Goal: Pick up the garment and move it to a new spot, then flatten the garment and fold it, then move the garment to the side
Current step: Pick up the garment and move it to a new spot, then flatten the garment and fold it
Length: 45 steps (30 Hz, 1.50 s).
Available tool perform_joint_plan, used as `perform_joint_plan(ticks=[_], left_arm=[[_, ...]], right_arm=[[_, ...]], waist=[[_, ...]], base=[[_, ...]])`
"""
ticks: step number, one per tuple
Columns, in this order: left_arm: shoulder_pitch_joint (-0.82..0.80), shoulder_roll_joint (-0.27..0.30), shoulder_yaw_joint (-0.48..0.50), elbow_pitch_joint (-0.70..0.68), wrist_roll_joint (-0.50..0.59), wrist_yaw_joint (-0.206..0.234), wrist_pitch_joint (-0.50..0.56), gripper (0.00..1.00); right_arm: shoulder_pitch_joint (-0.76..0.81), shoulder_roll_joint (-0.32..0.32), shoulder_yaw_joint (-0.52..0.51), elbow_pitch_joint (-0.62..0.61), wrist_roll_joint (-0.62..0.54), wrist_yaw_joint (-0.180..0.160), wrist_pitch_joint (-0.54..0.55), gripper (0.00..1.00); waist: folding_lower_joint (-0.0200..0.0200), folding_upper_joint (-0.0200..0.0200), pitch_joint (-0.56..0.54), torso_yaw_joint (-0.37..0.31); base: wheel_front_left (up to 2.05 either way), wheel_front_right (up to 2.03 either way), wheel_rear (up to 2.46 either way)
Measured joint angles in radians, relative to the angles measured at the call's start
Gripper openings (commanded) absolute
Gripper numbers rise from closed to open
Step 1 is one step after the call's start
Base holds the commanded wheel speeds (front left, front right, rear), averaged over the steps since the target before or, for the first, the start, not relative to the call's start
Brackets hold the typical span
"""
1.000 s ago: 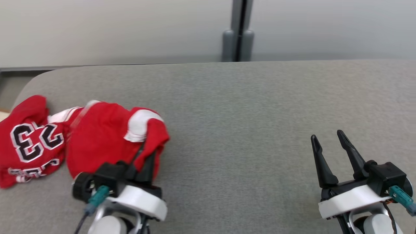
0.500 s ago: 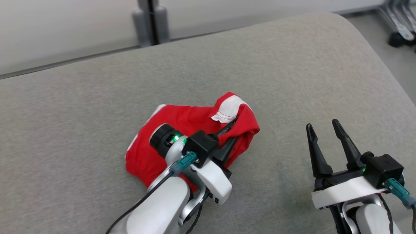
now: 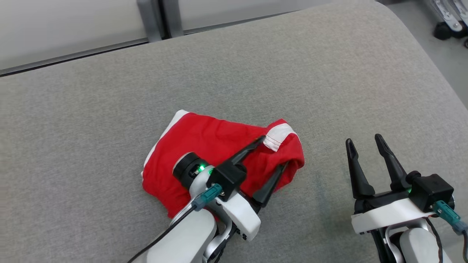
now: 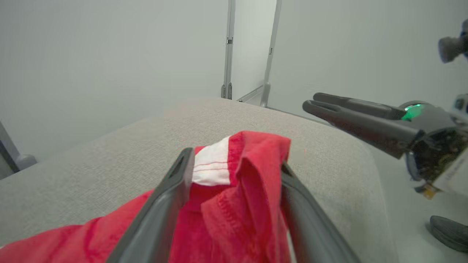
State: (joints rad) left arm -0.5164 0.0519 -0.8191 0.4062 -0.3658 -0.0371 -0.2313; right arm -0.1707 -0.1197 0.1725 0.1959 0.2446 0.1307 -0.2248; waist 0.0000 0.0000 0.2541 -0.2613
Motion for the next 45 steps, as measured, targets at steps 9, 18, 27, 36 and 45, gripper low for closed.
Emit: perform_joint_plan(ticks=[9,18,27,36,45], left_arm=[[0.099,0.068,0.161,-0.119,-0.039,0.112,-0.029,1.0],[0.224,0.155,0.371,-0.151,-0.069,0.19,-0.032,1.0],[0.372,0.204,0.52,-0.177,-0.052,0.194,-0.032,1.0],[0.464,0.198,0.54,-0.187,-0.03,0.133,-0.032,1.0],[0.472,0.185,0.548,-0.178,-0.007,0.117,-0.032,1.0]], right_arm=[[0.007,-0.019,-0.028,-0.023,-0.01,0.0,0.014,1.0],[0.037,-0.025,-0.047,-0.053,-0.022,0.0,0.042,1.0],[0.114,-0.03,-0.054,-0.078,-0.027,0.0,0.078,1.0],[0.191,-0.034,-0.052,-0.109,-0.027,0.0,0.112,1.0],[0.207,-0.033,-0.053,-0.128,-0.027,0.0,0.133,1.0]], waist=[[0.0,0.0,-0.051,0.128],[0.0,0.0,-0.096,0.247],[0.0,0.0,-0.185,0.296],[0.0,0.0,-0.27,0.297],[0.0,0.0,-0.284,0.285]], base=[[0.0,0.0,0.0],[0.0,0.0,0.0],[0.0,0.0,0.0],[0.0,0.0,0.0],[0.0,0.0,0.0]])
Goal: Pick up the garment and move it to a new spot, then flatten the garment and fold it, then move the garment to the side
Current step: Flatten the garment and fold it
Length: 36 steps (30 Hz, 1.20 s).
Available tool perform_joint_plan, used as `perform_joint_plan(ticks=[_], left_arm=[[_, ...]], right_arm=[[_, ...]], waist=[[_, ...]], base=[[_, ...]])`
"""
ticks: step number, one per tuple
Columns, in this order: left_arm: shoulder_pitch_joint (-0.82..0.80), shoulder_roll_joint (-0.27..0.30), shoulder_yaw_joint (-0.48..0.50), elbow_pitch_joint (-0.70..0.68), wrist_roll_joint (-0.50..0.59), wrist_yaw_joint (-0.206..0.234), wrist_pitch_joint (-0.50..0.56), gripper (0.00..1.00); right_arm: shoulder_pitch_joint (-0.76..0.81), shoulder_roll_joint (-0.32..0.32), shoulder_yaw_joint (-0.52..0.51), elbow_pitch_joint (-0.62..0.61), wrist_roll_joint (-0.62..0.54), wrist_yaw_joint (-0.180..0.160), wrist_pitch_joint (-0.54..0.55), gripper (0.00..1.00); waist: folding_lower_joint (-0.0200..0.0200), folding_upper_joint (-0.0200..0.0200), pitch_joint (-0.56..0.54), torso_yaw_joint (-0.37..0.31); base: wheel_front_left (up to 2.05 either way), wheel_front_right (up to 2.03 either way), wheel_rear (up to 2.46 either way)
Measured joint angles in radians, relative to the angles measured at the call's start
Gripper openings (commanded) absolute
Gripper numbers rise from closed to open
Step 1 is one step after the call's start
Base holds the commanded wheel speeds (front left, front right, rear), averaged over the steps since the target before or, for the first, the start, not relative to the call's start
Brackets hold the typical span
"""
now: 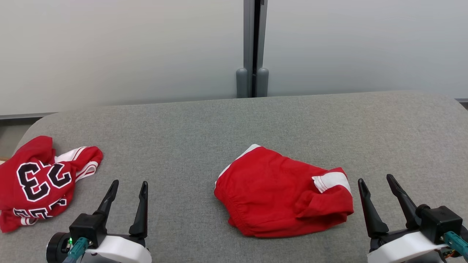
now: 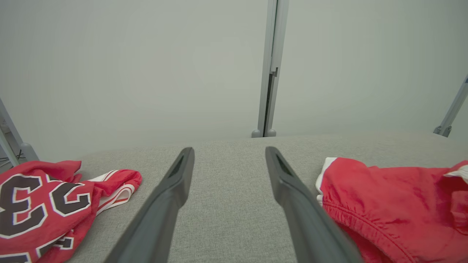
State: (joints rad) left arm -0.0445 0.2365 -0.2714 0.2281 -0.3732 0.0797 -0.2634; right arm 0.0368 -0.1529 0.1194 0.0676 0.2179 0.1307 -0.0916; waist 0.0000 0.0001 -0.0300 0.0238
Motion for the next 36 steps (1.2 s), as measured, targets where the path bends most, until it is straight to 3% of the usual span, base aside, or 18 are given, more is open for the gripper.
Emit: perform_joint_plan(ticks=[12,23,28,29,30,31,32,36], left_arm=[[0.0,-0.022,0.016,0.019,0.014,-0.008,0.0,1.0],[-0.036,-0.048,0.022,0.002,0.038,-0.019,0.0,1.0],[-0.07,-0.068,0.027,-0.015,0.052,-0.025,0.0,1.0],[-0.072,-0.071,0.03,-0.018,0.057,-0.026,0.0,1.0],[-0.074,-0.075,0.032,-0.022,0.059,-0.026,0.0,1.0],[-0.077,-0.078,0.036,-0.026,0.065,-0.026,0.0,1.0],[-0.082,-0.081,0.039,-0.03,0.067,-0.027,0.0,1.0],[-0.087,-0.09,0.053,-0.047,0.085,-0.03,0.0,1.0]], right_arm=[[0.001,-0.002,0.011,-0.006,0.001,0.0,0.011,1.0],[0.005,-0.027,0.175,0.037,0.022,0.0,0.112,1.0],[-0.008,-0.048,0.193,0.113,0.0,0.0,0.143,1.0],[-0.016,-0.048,0.185,0.127,-0.004,0.0,0.136,0.54],[-0.026,-0.047,0.175,0.141,-0.011,0.0,0.134,0.35],[-0.035,-0.044,0.165,0.151,-0.016,0.0,0.126,0.04],[-0.044,-0.04,0.154,0.159,-0.022,0.0,0.118,0.0],[-0.069,-0.023,0.1,0.174,-0.03,0.0,0.082,0.0]], waist=[[0.0,0.0,0.002,0.002],[0.0,0.0,0.03,0.035],[0.0,0.0,0.068,0.06],[0.0,0.0,0.075,0.065],[0.0,0.0,0.082,0.069],[0.0,0.0,0.089,0.073],[0.0,0.0,0.095,0.077],[0.0,0.0,0.116,0.082]], base=[[0.0,0.0,0.0],[0.0,0.0,0.0],[0.0,0.0,0.0],[0.0,0.0,0.0],[0.0,0.0,0.0],[0.0,0.0,0.0],[0.0,0.0,0.0],[0.0,0.0,0.0]])
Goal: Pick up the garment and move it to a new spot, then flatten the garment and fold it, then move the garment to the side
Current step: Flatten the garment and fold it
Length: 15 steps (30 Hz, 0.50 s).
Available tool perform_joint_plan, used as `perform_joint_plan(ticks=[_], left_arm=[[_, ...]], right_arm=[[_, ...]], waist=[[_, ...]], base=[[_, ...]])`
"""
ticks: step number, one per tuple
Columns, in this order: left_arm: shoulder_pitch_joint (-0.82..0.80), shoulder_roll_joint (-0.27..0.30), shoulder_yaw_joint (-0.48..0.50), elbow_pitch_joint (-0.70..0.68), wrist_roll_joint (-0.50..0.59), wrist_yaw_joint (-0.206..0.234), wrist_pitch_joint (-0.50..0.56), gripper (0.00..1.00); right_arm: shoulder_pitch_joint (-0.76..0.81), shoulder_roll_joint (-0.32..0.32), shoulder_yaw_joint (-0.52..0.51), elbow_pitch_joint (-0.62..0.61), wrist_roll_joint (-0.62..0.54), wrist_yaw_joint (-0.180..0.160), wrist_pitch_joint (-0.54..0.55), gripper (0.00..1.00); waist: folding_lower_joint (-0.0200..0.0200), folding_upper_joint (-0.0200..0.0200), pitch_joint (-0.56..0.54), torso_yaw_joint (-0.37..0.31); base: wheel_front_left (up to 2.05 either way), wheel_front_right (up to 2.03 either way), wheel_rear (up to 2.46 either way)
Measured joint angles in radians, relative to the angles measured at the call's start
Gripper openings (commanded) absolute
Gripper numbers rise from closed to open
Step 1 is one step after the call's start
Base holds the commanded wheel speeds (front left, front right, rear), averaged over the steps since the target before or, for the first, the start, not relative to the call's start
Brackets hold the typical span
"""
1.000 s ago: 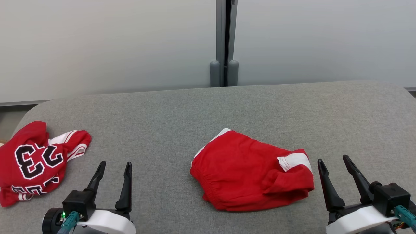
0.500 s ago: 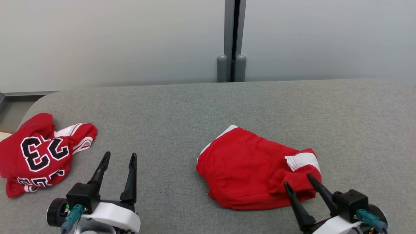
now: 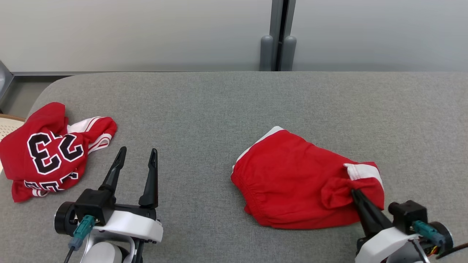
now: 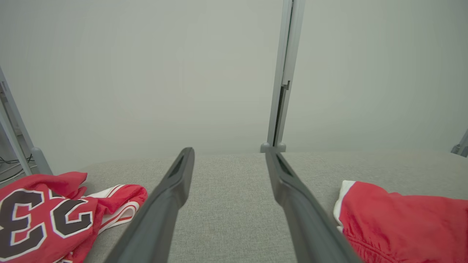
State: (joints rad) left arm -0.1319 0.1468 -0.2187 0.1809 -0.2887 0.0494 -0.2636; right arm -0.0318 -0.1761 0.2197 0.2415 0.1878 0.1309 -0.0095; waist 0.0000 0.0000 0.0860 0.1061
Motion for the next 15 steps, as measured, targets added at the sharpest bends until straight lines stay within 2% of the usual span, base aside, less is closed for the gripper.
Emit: perform_joint_plan(ticks=[9,10,11,12,15], left_arm=[[-0.012,-0.013,0.034,-0.019,0.027,-0.004,0.0,1.0],[-0.016,-0.014,0.038,-0.02,0.03,-0.005,0.0,1.0],[-0.017,-0.017,0.041,-0.021,0.032,-0.005,0.0,1.0],[-0.018,-0.02,0.044,-0.021,0.033,-0.006,0.0,1.0],[-0.019,-0.025,0.054,-0.021,0.036,-0.013,0.0,1.0]], right_arm=[[-0.027,0.05,-0.265,0.052,0.068,0.0,-0.073,0.0],[-0.03,0.058,-0.292,0.074,0.094,0.0,-0.073,0.18],[-0.029,0.063,-0.306,0.092,0.119,0.0,-0.075,0.44],[-0.029,0.062,-0.311,0.11,0.114,0.0,-0.079,1.0],[-0.029,0.06,-0.327,0.144,0.105,0.0,-0.105,1.0]], waist=[[0.0,0.0,0.029,-0.017],[0.0,0.0,0.032,-0.02],[0.0,0.0,0.035,-0.022],[0.0,0.0,0.037,-0.024],[0.0,0.0,0.041,-0.029]], base=[[0.0,0.0,0.0],[0.0,0.0,0.0],[0.0,0.0,0.0],[0.0,0.0,0.0],[0.0,0.0,0.0]])
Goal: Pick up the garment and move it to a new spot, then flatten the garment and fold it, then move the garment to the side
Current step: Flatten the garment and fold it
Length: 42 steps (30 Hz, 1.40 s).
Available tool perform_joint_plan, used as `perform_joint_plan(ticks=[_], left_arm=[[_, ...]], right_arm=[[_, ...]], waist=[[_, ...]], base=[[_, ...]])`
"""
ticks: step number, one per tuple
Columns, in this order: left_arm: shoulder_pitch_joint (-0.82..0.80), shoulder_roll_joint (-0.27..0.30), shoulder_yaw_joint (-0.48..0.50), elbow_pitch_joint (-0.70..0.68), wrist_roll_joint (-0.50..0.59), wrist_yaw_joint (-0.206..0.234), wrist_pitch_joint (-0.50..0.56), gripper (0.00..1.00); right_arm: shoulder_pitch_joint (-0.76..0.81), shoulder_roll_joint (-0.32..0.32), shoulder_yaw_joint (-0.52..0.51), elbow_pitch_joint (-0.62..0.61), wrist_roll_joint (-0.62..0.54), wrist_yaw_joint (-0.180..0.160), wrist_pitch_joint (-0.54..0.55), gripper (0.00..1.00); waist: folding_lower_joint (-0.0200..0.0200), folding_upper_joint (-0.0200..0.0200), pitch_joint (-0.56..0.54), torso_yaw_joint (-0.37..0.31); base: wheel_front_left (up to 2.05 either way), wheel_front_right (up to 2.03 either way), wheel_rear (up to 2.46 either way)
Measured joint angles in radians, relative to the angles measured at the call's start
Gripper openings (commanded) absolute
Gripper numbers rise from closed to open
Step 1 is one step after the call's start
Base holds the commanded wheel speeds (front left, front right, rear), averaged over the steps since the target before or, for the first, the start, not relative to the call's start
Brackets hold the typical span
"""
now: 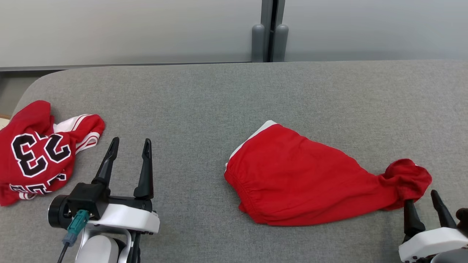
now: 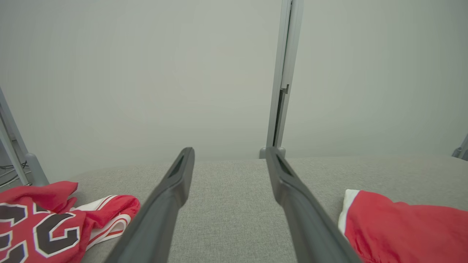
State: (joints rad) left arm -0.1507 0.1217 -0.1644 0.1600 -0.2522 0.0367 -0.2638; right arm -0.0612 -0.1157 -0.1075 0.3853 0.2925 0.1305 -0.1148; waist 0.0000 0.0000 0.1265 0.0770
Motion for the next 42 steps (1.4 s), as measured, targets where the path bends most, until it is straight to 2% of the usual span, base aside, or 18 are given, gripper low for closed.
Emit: perform_joint_plan(ticks=[5,11,21,38,42], left_arm=[[0.0,-0.008,0.013,0.001,0.008,-0.002,0.0,1.0],[0.008,-0.013,0.025,0.004,0.017,-0.008,0.0,1.0],[0.068,-0.033,0.02,0.022,0.025,-0.01,0.0,1.0],[0.103,-0.034,0.005,0.045,0.035,-0.009,0.0,1.0],[0.101,-0.04,-0.046,0.07,0.033,-0.038,0.047,1.0]], right_arm=[[-0.008,0.003,-0.018,-0.02,-0.006,0.0,-0.067,1.0],[-0.021,-0.016,0.032,-0.158,-0.026,0.0,-0.098,1.0],[0.032,-0.018,0.137,-0.298,-0.076,0.0,-0.007,1.0],[0.066,-0.008,0.142,-0.289,-0.066,0.0,0.01,1.0],[0.065,-0.01,0.142,-0.286,-0.066,0.0,0.01,1.0]], waist=[[0.0,0.0,0.0,-0.011],[-0.0001,0.0,-0.019,-0.025],[0.0,0.0,-0.081,-0.035],[0.0,0.0,-0.102,-0.035],[0.0,0.0,-0.1,-0.034]], base=[[0.0,0.0,0.0],[0.0,0.0,0.0],[0.0,0.0,0.0],[0.0,0.0,0.0],[0.0,0.0,0.0]])
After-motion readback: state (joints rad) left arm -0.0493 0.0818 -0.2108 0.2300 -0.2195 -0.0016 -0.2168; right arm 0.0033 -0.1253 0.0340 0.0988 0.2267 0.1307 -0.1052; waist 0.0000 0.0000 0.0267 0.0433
